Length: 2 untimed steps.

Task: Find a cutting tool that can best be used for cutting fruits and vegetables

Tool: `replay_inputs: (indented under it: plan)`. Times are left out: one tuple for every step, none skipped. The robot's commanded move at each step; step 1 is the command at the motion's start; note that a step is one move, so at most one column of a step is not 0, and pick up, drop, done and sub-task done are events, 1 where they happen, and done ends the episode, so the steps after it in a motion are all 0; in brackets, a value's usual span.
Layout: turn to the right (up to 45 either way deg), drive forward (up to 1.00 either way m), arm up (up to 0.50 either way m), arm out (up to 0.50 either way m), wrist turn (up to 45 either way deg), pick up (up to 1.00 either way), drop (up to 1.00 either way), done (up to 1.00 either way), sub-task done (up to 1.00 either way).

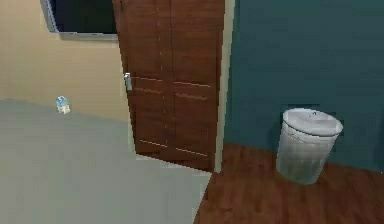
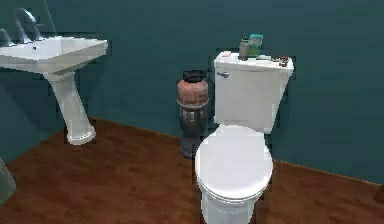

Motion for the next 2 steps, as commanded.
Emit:
replay_inputs:
  plan:
    - [18.0,0.0,0.0,0.0,0.0,0.0,0.0,0.0,0.0]
    - [0.0,0.2,0.0,0.0,0.0,0.0,0.0,0.0,0.0]
